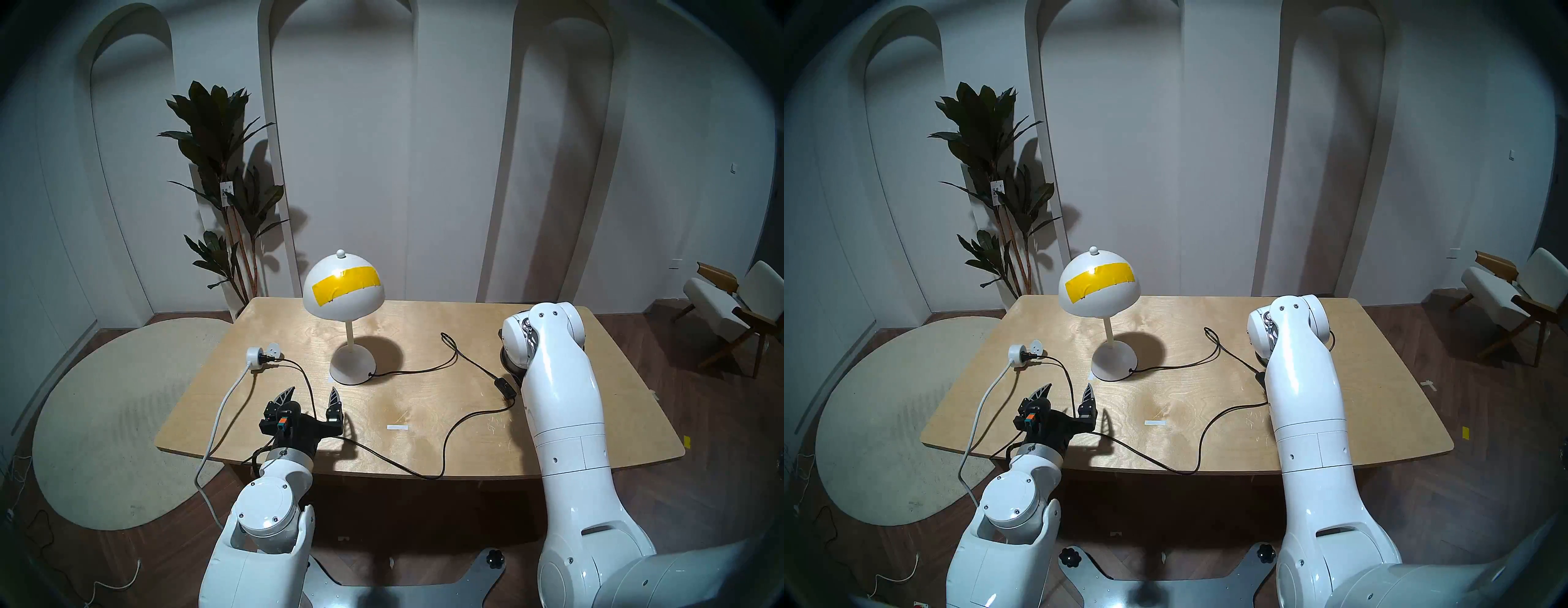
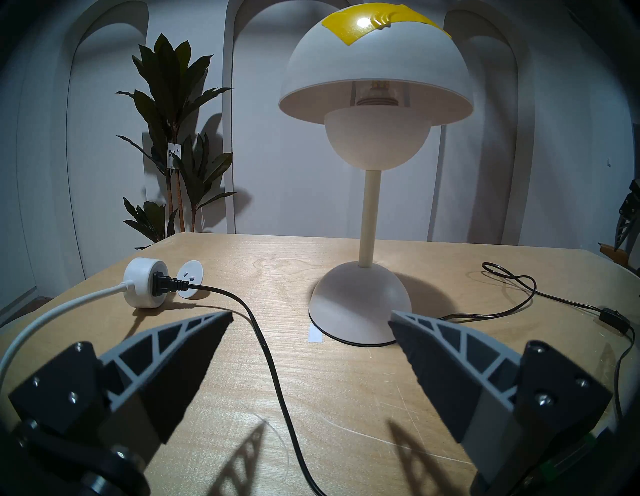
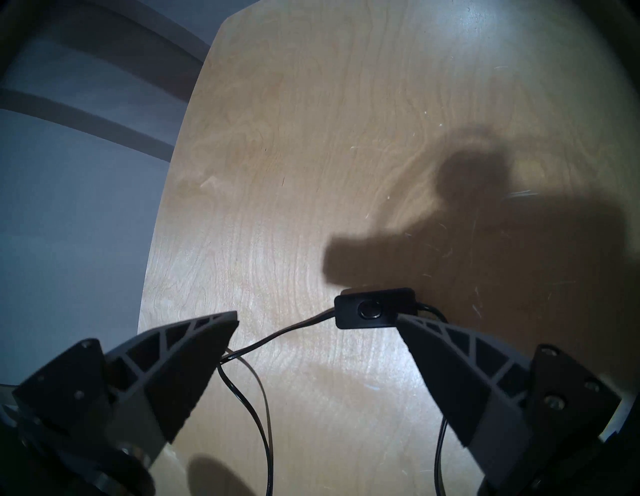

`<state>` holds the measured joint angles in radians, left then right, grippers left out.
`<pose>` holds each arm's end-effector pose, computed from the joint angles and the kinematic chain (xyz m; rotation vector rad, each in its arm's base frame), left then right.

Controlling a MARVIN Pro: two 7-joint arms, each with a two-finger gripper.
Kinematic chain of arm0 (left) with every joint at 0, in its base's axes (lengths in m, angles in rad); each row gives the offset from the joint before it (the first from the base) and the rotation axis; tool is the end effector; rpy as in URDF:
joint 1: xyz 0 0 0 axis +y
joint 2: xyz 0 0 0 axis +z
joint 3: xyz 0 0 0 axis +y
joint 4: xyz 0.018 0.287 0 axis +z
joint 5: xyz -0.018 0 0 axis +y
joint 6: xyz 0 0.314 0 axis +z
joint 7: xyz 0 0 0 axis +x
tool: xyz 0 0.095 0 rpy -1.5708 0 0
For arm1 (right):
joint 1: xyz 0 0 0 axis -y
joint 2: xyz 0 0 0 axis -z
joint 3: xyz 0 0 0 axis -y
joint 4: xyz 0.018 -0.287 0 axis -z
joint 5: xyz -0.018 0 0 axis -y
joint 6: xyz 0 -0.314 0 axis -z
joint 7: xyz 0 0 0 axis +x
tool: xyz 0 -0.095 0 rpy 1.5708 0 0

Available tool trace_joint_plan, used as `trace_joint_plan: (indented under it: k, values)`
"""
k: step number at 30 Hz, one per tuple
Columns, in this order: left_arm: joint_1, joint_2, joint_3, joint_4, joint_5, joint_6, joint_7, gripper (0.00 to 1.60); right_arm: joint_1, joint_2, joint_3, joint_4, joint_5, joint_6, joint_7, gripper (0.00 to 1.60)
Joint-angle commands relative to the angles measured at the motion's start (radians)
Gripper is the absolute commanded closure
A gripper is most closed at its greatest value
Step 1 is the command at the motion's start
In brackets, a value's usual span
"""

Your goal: Turn on the table lamp by pressing the switch

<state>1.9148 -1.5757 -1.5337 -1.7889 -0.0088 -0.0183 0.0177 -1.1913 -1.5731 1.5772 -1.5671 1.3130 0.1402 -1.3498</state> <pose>0.3237 -0.0150 -0.3436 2.3174 0.0080 2.0801 0.4740 -0.0222 -0.2380 -2.0930 1.8585 -0.8619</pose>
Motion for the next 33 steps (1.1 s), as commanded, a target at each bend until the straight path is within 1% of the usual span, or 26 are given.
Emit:
trace_joint_plan:
  k: [1,14,33]
  values:
    - [-0.005,0.000,0.000,-0.021,0.000,-0.004,-0.001,0.00,0.030,0.002,-0.004,0.008,-0.009,-0.010,0.015,0.00]
    - [-0.005,0.000,0.000,-0.021,0.000,-0.004,0.000,0.00,0.054,0.000,-0.011,0.051,-0.005,-0.017,0.030,0.00]
    - [-0.005,0.000,0.000,-0.021,0.000,-0.004,0.000,0.00,0.072,0.012,0.014,0.084,0.017,-0.012,0.034,0.00]
